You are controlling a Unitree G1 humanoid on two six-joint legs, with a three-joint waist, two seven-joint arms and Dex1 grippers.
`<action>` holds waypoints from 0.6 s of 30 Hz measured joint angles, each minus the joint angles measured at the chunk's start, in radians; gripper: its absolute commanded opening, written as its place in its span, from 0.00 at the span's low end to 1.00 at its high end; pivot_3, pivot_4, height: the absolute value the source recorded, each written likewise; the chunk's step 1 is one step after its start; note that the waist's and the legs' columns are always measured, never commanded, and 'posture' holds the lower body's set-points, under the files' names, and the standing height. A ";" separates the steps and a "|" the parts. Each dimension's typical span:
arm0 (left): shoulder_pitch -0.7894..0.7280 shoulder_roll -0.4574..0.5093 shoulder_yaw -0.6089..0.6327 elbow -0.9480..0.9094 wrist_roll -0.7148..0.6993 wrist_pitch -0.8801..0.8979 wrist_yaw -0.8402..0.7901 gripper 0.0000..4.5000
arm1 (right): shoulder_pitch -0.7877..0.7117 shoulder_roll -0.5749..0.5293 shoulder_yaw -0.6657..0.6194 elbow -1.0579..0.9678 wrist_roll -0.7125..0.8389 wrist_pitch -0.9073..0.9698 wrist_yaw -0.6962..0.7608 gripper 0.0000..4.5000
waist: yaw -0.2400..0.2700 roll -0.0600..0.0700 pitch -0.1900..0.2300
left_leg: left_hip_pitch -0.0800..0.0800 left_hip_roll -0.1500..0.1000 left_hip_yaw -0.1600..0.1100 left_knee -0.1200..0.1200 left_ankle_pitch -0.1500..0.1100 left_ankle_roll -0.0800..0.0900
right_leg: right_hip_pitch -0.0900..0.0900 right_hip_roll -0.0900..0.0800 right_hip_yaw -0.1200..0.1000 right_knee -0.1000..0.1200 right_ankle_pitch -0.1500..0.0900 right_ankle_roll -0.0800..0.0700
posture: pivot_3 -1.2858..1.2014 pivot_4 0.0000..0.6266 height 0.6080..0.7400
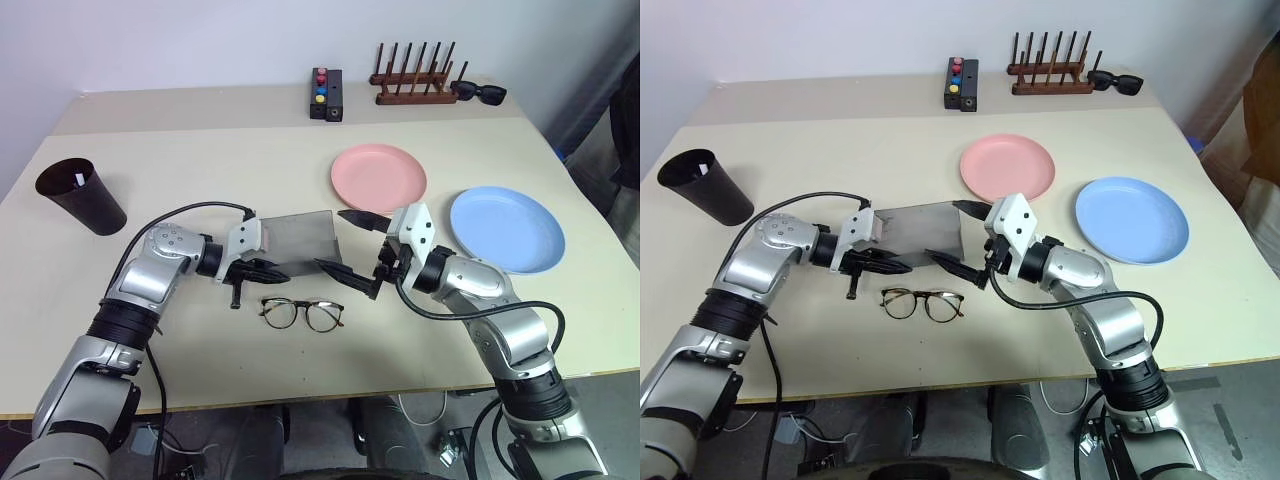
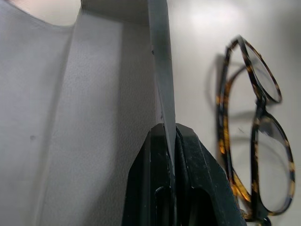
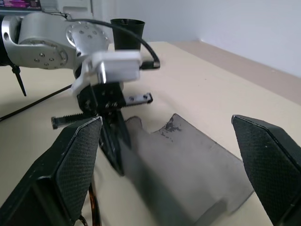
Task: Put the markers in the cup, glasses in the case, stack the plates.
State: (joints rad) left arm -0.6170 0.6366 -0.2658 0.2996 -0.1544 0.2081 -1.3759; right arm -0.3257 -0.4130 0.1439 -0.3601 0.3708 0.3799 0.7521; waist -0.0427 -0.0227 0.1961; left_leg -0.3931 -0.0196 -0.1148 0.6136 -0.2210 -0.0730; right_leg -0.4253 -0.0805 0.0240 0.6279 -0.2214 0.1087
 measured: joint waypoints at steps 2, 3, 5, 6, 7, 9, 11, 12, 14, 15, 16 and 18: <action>-0.009 0.010 -0.011 0.001 0.016 0.005 -0.004 0.01 | 0.001 -0.001 0.000 0.000 0.001 0.005 0.000 1.00 | 0.001 0.000 0.000 | 0.000 0.000 0.000 0.000 0.000 0.000 | 0.000 0.000 0.000 0.000 0.000 0.000 | 0.52 0.24 1.00; -0.014 0.014 -0.019 0.002 0.023 0.010 -0.006 0.01 | 0.002 -0.001 0.000 -0.001 0.001 0.007 -0.001 1.00 | 0.001 0.000 0.000 | 0.000 0.000 0.000 0.000 0.000 0.000 | 0.000 0.000 0.000 0.000 0.000 0.000 | 0.52 0.24 1.00; -0.020 0.015 -0.023 0.002 0.036 0.027 -0.003 0.14 | 0.003 -0.001 -0.001 -0.001 0.002 0.007 -0.001 1.00 | 0.001 0.000 0.000 | 0.000 0.000 0.000 0.000 0.000 0.000 | 0.000 0.000 0.000 0.000 0.000 0.000 | 0.52 0.24 1.00; -0.021 0.015 -0.024 0.002 0.041 0.036 0.004 0.21 | 0.004 -0.002 -0.001 -0.002 0.002 0.007 -0.001 1.00 | 0.000 0.000 0.000 | 0.000 0.000 0.000 0.000 0.000 0.000 | 0.000 0.000 0.000 0.000 0.000 0.000 | 0.52 0.24 1.00; -0.021 0.015 -0.024 0.002 0.044 0.042 0.010 0.32 | 0.004 -0.003 -0.001 -0.002 0.002 0.007 -0.001 1.00 | 0.000 0.000 0.000 | 0.000 0.000 0.000 0.000 0.000 0.000 | 0.000 0.000 0.000 0.000 0.000 0.000 | 0.52 0.24 1.00; -0.021 0.015 -0.023 -0.004 0.047 0.044 0.026 0.42 | 0.005 -0.009 -0.001 -0.002 0.002 0.007 0.000 1.00 | 0.001 0.000 0.000 | 0.000 0.000 0.000 0.000 0.000 0.000 | 0.000 0.000 0.000 0.000 0.000 0.000 | 0.52 0.24 1.00; -0.021 0.015 -0.015 -0.008 0.045 0.051 0.042 0.42 | 0.006 -0.013 -0.002 -0.002 0.002 0.007 0.002 1.00 | 0.001 0.000 0.000 | 0.000 0.000 0.000 0.000 0.000 0.000 | 0.000 0.000 0.000 0.000 0.000 0.000 | 0.52 0.24 1.00; -0.021 0.015 -0.006 -0.010 0.041 0.061 0.047 0.42 | 0.008 -0.018 -0.002 -0.002 0.002 0.007 0.003 1.00 | 0.001 0.000 0.000 | 0.000 0.000 0.000 0.000 0.000 0.000 | 0.000 0.000 0.000 0.000 0.000 0.000 | 0.52 0.24 1.00; -0.021 0.020 0.019 -0.015 0.032 0.080 0.055 0.42 | 0.012 -0.028 -0.005 -0.002 0.002 0.007 0.005 1.00 | 0.000 0.000 0.000 | 0.000 0.000 0.000 0.000 0.000 0.000 | 0.000 0.000 0.000 0.000 0.000 0.000 | 0.52 0.24 1.00; -0.022 0.025 0.028 -0.024 0.028 0.087 0.057 0.42 | 0.014 -0.032 -0.007 -0.002 0.002 0.007 0.008 1.00 | 0.000 0.000 0.000 | 0.000 0.000 0.000 0.000 0.000 0.000 | 0.000 0.000 0.000 0.000 0.000 0.000 | 0.52 0.24 1.00; -0.021 0.032 0.038 -0.035 0.017 0.091 0.058 0.42 | 0.016 -0.036 -0.009 -0.002 0.003 0.007 0.010 1.00 | 0.000 0.000 0.000 | 0.000 0.000 0.000 0.000 0.000 0.000 | 0.000 0.000 0.000 0.000 0.000 0.001 | 0.52 0.24 1.00; -0.021 0.047 0.068 -0.067 -0.011 0.120 0.057 0.54 | 0.025 -0.051 -0.010 -0.002 0.003 0.006 0.020 1.00 | 0.000 0.000 0.000 | 0.000 0.000 0.000 0.000 0.000 0.000 | 0.000 0.000 0.000 0.000 0.000 0.000 | 0.52 0.24 1.00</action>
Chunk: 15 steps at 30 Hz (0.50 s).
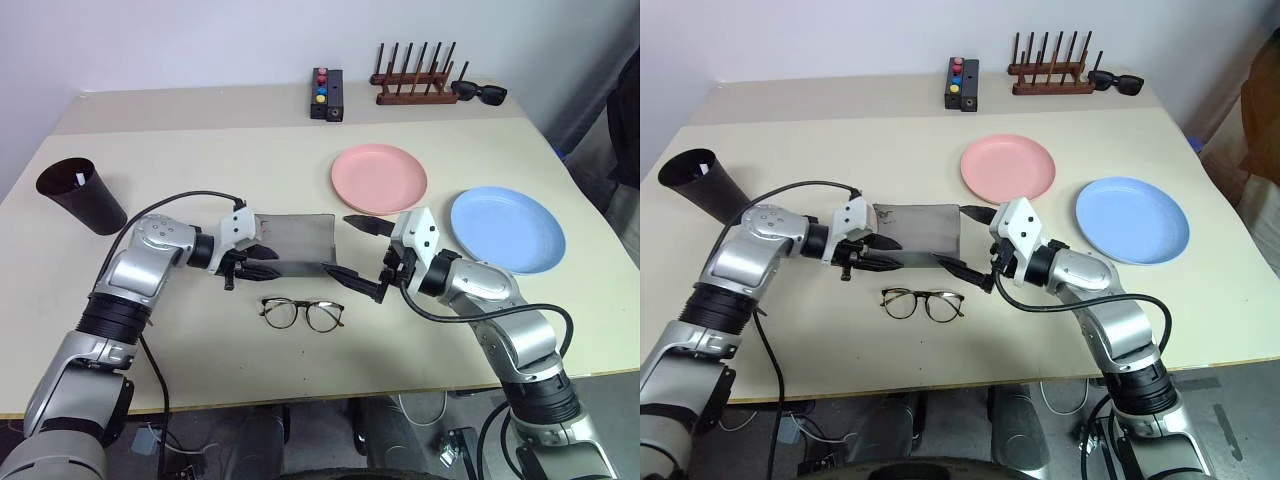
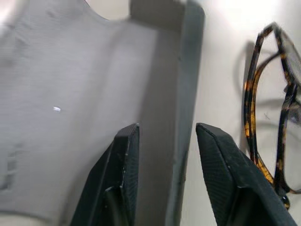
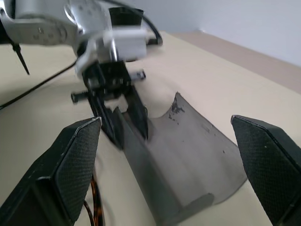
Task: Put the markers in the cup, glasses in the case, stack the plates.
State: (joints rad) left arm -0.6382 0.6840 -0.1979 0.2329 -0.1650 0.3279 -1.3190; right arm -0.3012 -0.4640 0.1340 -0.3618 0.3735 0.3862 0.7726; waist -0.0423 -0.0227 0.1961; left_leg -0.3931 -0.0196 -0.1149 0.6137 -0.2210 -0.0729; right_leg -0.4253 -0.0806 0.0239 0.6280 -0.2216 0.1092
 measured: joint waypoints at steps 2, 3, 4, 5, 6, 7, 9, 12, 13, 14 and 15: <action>0.002 0.020 0.029 -0.038 -0.031 0.036 -0.007 0.71 | 0.024 -0.038 0.000 0.000 -0.003 0.000 0.015 1.00 | 0.000 0.000 0.000 | 0.000 0.000 0.000 0.000 0.000 0.000 | 0.000 0.000 0.000 0.000 0.000 0.000 | 0.52 0.24 1.00; 0.008 0.041 0.046 -0.067 -0.050 0.053 -0.010 0.81 | 0.039 -0.065 -0.001 -0.001 -0.005 0.001 0.024 1.00 | 0.000 0.000 0.000 | 0.000 0.000 0.000 0.000 0.000 0.000 | 0.000 0.000 0.000 0.000 0.000 0.001 | 0.52 0.24 1.00; 0.017 0.053 0.061 -0.097 -0.066 0.064 -0.014 0.93 | 0.055 -0.091 -0.005 -0.003 -0.006 0.005 0.036 1.00 | 0.000 0.000 0.000 | 0.000 0.000 0.000 0.000 0.000 0.000 | 0.000 0.000 0.000 0.000 -0.001 0.002 | 0.52 0.24 1.00; 0.022 0.061 0.067 -0.123 -0.074 0.075 -0.016 0.99 | 0.069 -0.114 -0.008 -0.005 -0.006 0.012 0.045 1.00 | 0.001 0.000 0.000 | 0.000 0.000 0.000 0.000 0.000 0.000 | 0.000 0.000 0.000 0.000 -0.002 0.001 | 0.52 0.24 1.00; 0.037 0.068 0.069 -0.160 -0.090 0.085 -0.020 0.99 | 0.087 -0.141 -0.015 -0.012 -0.005 0.019 0.060 1.00 | 0.002 0.000 0.000 | 0.000 0.000 0.000 0.000 0.000 0.000 | 0.000 0.000 0.000 0.000 -0.003 0.000 | 0.52 0.24 1.00; 0.052 0.068 0.067 -0.193 -0.103 0.094 -0.028 0.99 | 0.103 -0.162 -0.023 -0.019 -0.005 0.023 0.071 1.00 | 0.002 0.000 0.000 | 0.000 0.000 0.000 0.000 0.000 0.000 | 0.001 -0.001 0.000 0.000 -0.003 -0.001 | 0.52 0.24 1.00; 0.078 0.067 0.049 -0.263 -0.116 0.121 -0.037 0.99 | 0.134 -0.201 -0.039 -0.040 0.001 0.029 0.091 1.00 | 0.003 0.000 0.000 | 0.000 0.000 0.000 0.000 0.000 0.000 | 0.001 -0.001 0.000 0.000 -0.004 0.000 | 0.52 0.24 1.00; 0.092 0.057 -0.023 -0.352 -0.128 0.137 -0.059 0.99 | 0.162 -0.233 -0.070 -0.058 0.005 0.044 0.102 1.00 | 0.005 0.000 0.000 | 0.000 0.000 0.000 0.001 0.000 0.000 | 0.001 -0.001 0.000 0.000 -0.004 0.000 | 0.52 0.24 1.00; 0.093 0.051 -0.046 -0.363 -0.125 0.134 -0.065 0.99 | 0.163 -0.234 -0.076 -0.062 0.006 0.046 0.102 1.00 | 0.005 0.000 0.000 | 0.000 0.000 0.000 0.001 0.000 0.000 | 0.001 0.000 0.000 0.000 -0.004 0.000 | 0.52 0.24 1.00; 0.093 0.046 -0.081 -0.366 -0.107 0.120 -0.072 0.99 | 0.167 -0.234 -0.081 -0.070 0.006 0.046 0.100 1.00 | 0.004 0.000 0.000 | 0.000 0.000 0.001 0.001 0.000 0.000 | 0.001 0.000 0.000 0.000 -0.004 0.000 | 0.52 0.24 1.00; 0.092 0.043 -0.105 -0.363 -0.092 0.109 -0.074 0.99 | 0.170 -0.234 -0.083 -0.073 0.006 0.046 0.099 1.00 | 0.003 0.000 0.000 | 0.000 0.000 0.001 0.001 0.000 0.000 | 0.001 0.000 0.000 0.000 -0.004 0.000 | 0.52 0.24 1.00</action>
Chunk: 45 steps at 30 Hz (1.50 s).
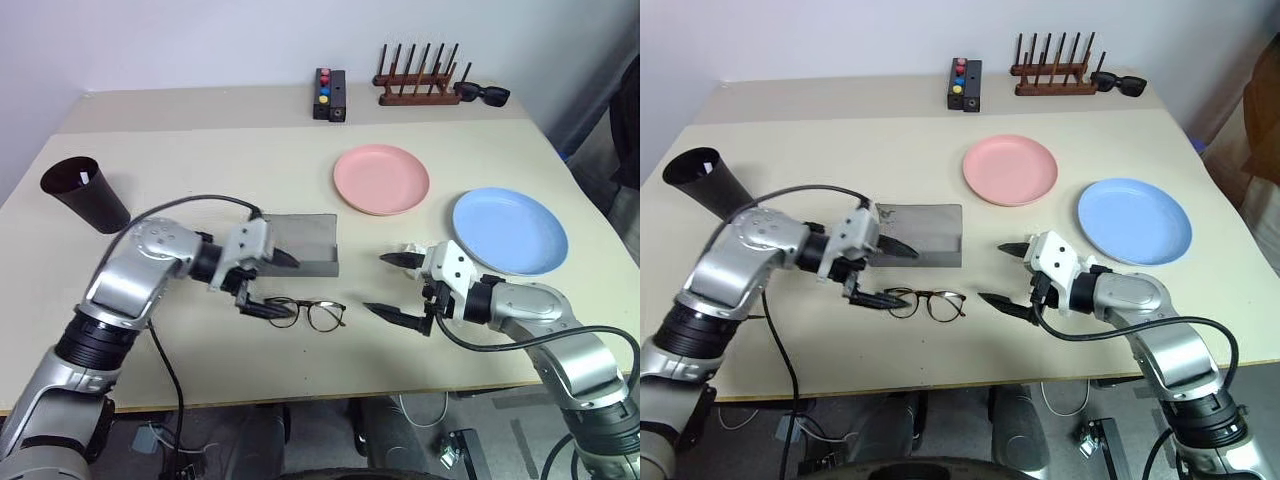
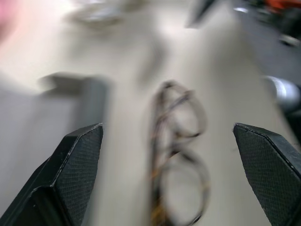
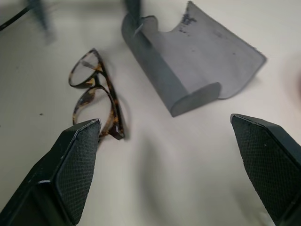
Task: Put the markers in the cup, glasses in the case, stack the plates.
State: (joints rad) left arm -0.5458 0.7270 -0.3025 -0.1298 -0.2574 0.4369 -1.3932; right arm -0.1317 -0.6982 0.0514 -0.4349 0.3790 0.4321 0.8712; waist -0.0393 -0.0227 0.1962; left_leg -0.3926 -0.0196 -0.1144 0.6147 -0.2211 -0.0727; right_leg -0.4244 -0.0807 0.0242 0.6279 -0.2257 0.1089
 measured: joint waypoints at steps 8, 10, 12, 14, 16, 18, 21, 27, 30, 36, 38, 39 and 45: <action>-0.063 -0.042 -0.118 0.122 0.112 -0.127 -0.024 0.99 | 0.033 0.012 -0.003 -0.049 -0.001 0.008 -0.043 1.00 | 0.004 0.000 0.000 | 0.000 0.000 0.000 0.000 0.000 0.000 | 0.000 0.000 0.000 0.000 -0.001 -0.001 | 0.52 0.24 1.00; -0.080 -0.051 -0.122 0.162 0.122 -0.150 -0.030 0.99 | 0.050 0.016 -0.002 -0.062 -0.001 0.011 -0.054 1.00 | 0.005 0.000 0.000 | -0.001 0.000 0.000 0.000 0.000 0.000 | 0.000 0.000 0.000 0.000 -0.001 -0.001 | 0.52 0.24 1.00; -0.088 -0.062 -0.124 0.190 0.126 -0.164 -0.041 0.99 | 0.056 0.019 -0.002 -0.067 -0.001 0.013 -0.063 1.00 | 0.003 0.000 0.000 | -0.001 0.000 0.000 0.000 0.000 0.000 | 0.000 0.000 0.000 0.000 -0.001 -0.001 | 0.52 0.24 1.00; -0.088 -0.068 -0.126 0.206 0.127 -0.170 -0.050 0.87 | 0.057 0.019 -0.002 -0.068 -0.002 0.013 -0.069 1.00 | 0.002 0.000 0.000 | 0.000 0.000 0.000 0.000 0.000 0.000 | 0.000 0.000 0.000 0.000 0.000 -0.001 | 0.52 0.24 1.00; -0.088 -0.072 -0.126 0.210 0.124 -0.168 -0.065 0.73 | 0.056 0.019 -0.002 -0.068 -0.002 0.013 -0.072 1.00 | 0.003 0.000 0.000 | 0.000 0.000 0.000 0.000 0.000 0.000 | 0.000 0.000 0.000 0.000 0.000 -0.001 | 0.52 0.24 1.00; -0.088 -0.073 -0.126 0.210 0.116 -0.162 -0.074 0.73 | 0.056 0.019 -0.002 -0.068 -0.002 0.013 -0.073 1.00 | 0.003 0.000 0.000 | 0.000 0.000 0.000 0.000 0.000 0.000 | 0.000 0.000 0.000 0.000 0.000 -0.001 | 0.52 0.24 1.00; -0.088 -0.074 -0.126 0.210 0.114 -0.157 -0.085 0.73 | 0.052 0.019 -0.002 -0.067 -0.003 0.012 -0.073 1.00 | 0.003 0.000 0.000 | 0.000 0.000 0.000 0.000 0.000 0.000 | 0.000 0.000 0.000 0.000 0.000 -0.001 | 0.52 0.24 1.00; -0.070 -0.072 -0.126 0.208 0.114 -0.146 -0.086 0.61 | 0.039 0.023 0.000 -0.058 -0.005 0.005 -0.072 1.00 | 0.003 0.000 0.000 | 0.000 0.000 0.000 0.000 0.000 0.000 | 0.000 0.000 0.000 0.000 0.000 -0.001 | 0.52 0.24 1.00; -0.059 -0.071 -0.126 0.208 0.114 -0.142 -0.087 0.35 | 0.031 0.024 0.000 -0.053 -0.007 0.001 -0.073 1.00 | 0.004 0.000 0.000 | 0.000 0.000 0.000 0.000 0.000 0.000 | 0.000 0.000 0.000 0.000 0.000 -0.001 | 0.52 0.24 1.00; -0.057 -0.075 -0.117 0.178 0.093 -0.140 -0.099 0.01 | 0.031 0.026 0.000 -0.052 -0.011 0.000 -0.073 1.00 | 0.008 0.002 -0.001 | 0.002 0.000 0.000 0.001 0.000 0.000 | 0.003 0.000 0.000 0.000 -0.001 -0.001 | 0.52 0.24 1.00; -0.057 -0.076 -0.117 0.178 0.093 -0.140 -0.098 0.01 | 0.031 0.027 0.000 -0.052 -0.012 0.000 -0.073 1.00 | 0.010 0.002 -0.001 | 0.002 0.000 0.000 0.002 0.000 0.000 | 0.003 0.000 0.000 0.000 -0.001 -0.001 | 0.52 0.24 1.00; -0.057 -0.076 -0.117 0.178 0.093 -0.140 -0.098 0.01 | 0.031 0.027 0.000 -0.052 -0.012 0.000 -0.073 1.00 | 0.014 0.002 -0.001 | 0.002 0.000 0.000 0.002 0.000 0.000 | 0.003 0.000 0.000 0.000 -0.001 -0.001 | 0.52 0.24 1.00; -0.037 -0.053 -0.069 0.167 0.031 -0.107 -0.104 0.01 | 0.027 0.026 -0.005 -0.049 -0.015 -0.005 -0.077 1.00 | 0.020 0.001 -0.001 | 0.001 0.000 0.000 0.002 0.000 0.000 | 0.003 0.000 0.000 0.000 -0.001 -0.001 | 0.52 0.24 1.00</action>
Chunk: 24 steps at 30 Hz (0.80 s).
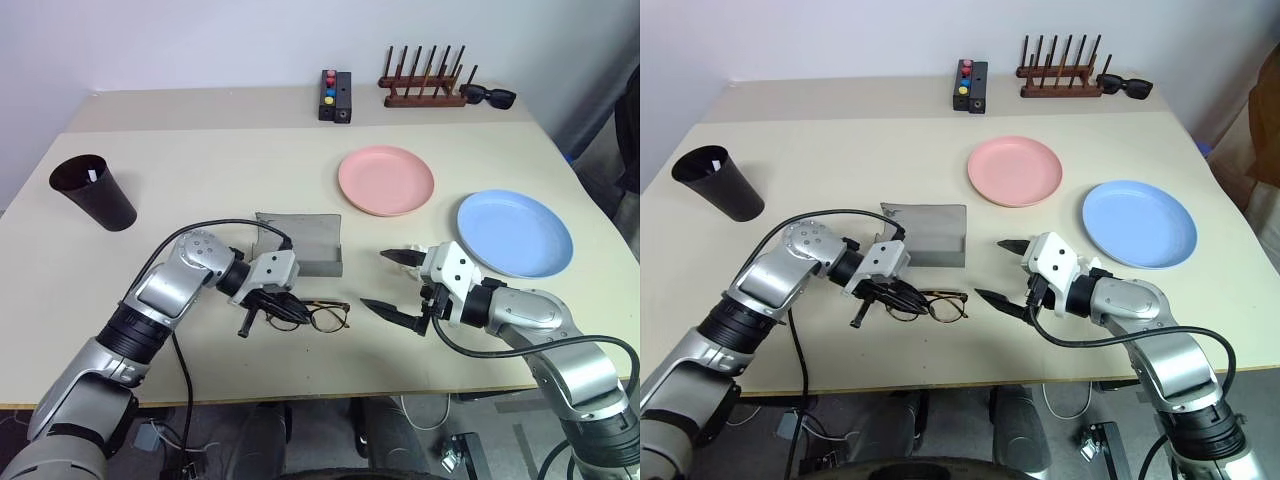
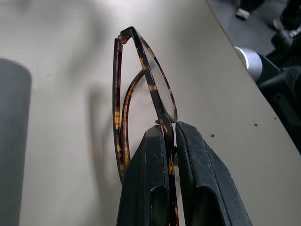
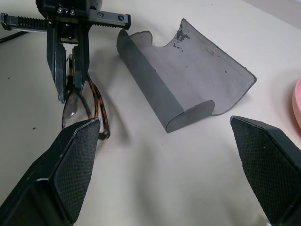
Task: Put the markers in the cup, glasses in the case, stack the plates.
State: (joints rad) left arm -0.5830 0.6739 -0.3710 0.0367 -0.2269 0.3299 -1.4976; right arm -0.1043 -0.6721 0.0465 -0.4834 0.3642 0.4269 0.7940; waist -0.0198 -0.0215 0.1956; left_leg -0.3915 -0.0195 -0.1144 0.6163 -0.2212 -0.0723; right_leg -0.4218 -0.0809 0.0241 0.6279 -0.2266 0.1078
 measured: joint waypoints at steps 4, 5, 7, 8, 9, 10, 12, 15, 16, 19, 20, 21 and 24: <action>-0.002 0.045 0.104 -0.033 -0.091 0.046 -0.018 0.01 | -0.003 -0.026 -0.045 0.028 -0.001 -0.011 0.004 1.00 | 0.003 0.000 0.000 | 0.000 0.000 0.000 0.000 0.000 0.000 | 0.000 0.000 0.000 0.000 0.000 0.000 | 0.52 0.24 1.00; -0.010 0.049 0.132 -0.034 -0.116 0.057 -0.019 0.01 | -0.002 -0.033 -0.058 0.037 -0.002 -0.014 0.008 1.00 | 0.004 0.000 0.000 | 0.000 0.000 0.000 0.000 0.000 0.000 | 0.000 0.000 0.000 0.000 0.000 0.000 | 0.52 0.24 1.00; -0.065 0.051 0.177 0.001 -0.138 0.058 -0.005 0.01 | -0.003 -0.049 -0.069 0.050 -0.005 -0.020 0.018 1.00 | 0.008 -0.001 0.000 | -0.001 0.000 0.000 0.001 0.000 0.000 | 0.000 0.000 -0.001 0.000 0.000 0.000 | 0.52 0.24 1.00; -0.104 0.049 0.196 0.034 -0.138 0.048 0.009 0.01 | -0.003 -0.050 -0.069 0.052 -0.005 -0.022 0.022 1.00 | 0.008 -0.001 0.000 | -0.001 0.000 0.000 0.001 0.000 0.000 | 0.000 0.000 -0.001 0.000 0.000 0.000 | 0.52 0.24 1.00; -0.147 0.045 0.205 0.081 -0.125 0.025 0.027 0.01 | -0.004 -0.050 -0.066 0.054 -0.005 -0.022 0.027 1.00 | 0.008 -0.001 0.000 | -0.001 0.000 0.000 0.001 0.000 0.000 | 0.000 0.000 -0.001 0.000 0.000 0.000 | 0.52 0.24 1.00; -0.180 0.039 0.211 0.120 -0.106 -0.005 0.045 0.01 | -0.007 -0.047 -0.061 0.055 -0.005 -0.022 0.029 1.00 | 0.007 -0.001 0.000 | -0.001 0.000 0.000 0.001 0.000 0.000 | 0.000 0.000 0.000 -0.001 0.000 0.000 | 0.52 0.24 1.00; -0.227 0.018 0.201 0.214 -0.050 -0.087 0.072 0.01 | -0.021 -0.034 -0.048 0.056 -0.006 -0.022 0.029 1.00 | 0.004 0.000 0.000 | 0.000 0.000 0.000 0.001 0.000 0.001 | 0.000 0.000 0.000 0.000 0.000 0.000 | 0.52 0.24 1.00; -0.254 -0.035 0.157 0.347 0.029 -0.196 0.100 0.01 | -0.044 -0.003 -0.013 0.056 -0.007 -0.022 0.026 1.00 | 0.001 0.000 0.000 | 0.000 0.000 0.000 0.000 0.000 0.001 | 0.000 0.000 0.000 0.000 0.001 -0.001 | 0.52 0.24 1.00; -0.257 -0.057 0.145 0.388 0.049 -0.225 0.104 0.01 | -0.048 0.006 -0.007 0.057 -0.007 -0.022 0.024 1.00 | 0.002 0.000 0.000 | 0.000 0.000 0.000 0.000 0.000 0.001 | 0.000 0.000 0.000 0.000 0.001 0.000 | 0.52 0.24 1.00; -0.271 -0.115 0.108 0.503 0.091 -0.286 0.101 0.01 | -0.054 0.025 0.013 0.056 -0.008 -0.021 0.016 1.00 | 0.005 -0.001 0.000 | -0.001 0.000 0.000 0.001 0.000 0.001 | 0.000 0.000 0.000 0.000 0.001 0.000 | 0.52 0.24 1.00; -0.278 -0.128 0.105 0.533 0.101 -0.304 0.095 0.01 | -0.053 0.025 0.016 0.055 -0.009 -0.020 0.015 1.00 | 0.005 -0.001 0.001 | -0.001 0.000 0.000 0.001 0.000 0.001 | 0.000 0.000 0.000 0.000 0.001 0.000 | 0.52 0.24 1.00; -0.286 -0.133 0.099 0.555 0.112 -0.318 0.091 0.01 | -0.053 0.025 0.017 0.055 -0.009 -0.020 0.013 1.00 | 0.005 -0.001 0.001 | -0.001 0.000 0.000 0.001 0.000 0.001 | 0.000 0.000 0.000 0.000 0.001 0.000 | 0.52 0.24 1.00; -0.319 -0.137 0.078 0.630 0.154 -0.370 0.076 0.01 | -0.044 0.025 0.016 0.049 -0.009 -0.019 0.003 1.00 | 0.005 -0.001 0.001 | -0.001 0.000 0.000 0.001 0.000 0.001 | 0.000 0.000 0.000 0.000 0.002 0.001 | 0.52 0.24 1.00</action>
State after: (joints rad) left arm -0.9018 0.5373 -0.2926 0.6667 -0.0729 -0.0397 -1.4213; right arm -0.1483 -0.6469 0.0629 -0.4346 0.3555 0.4076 0.7973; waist -0.0146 -0.0223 0.1962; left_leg -0.3925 -0.0199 -0.1144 0.6171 -0.2216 -0.0715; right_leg -0.4219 -0.0807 0.0236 0.6278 -0.2244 0.1089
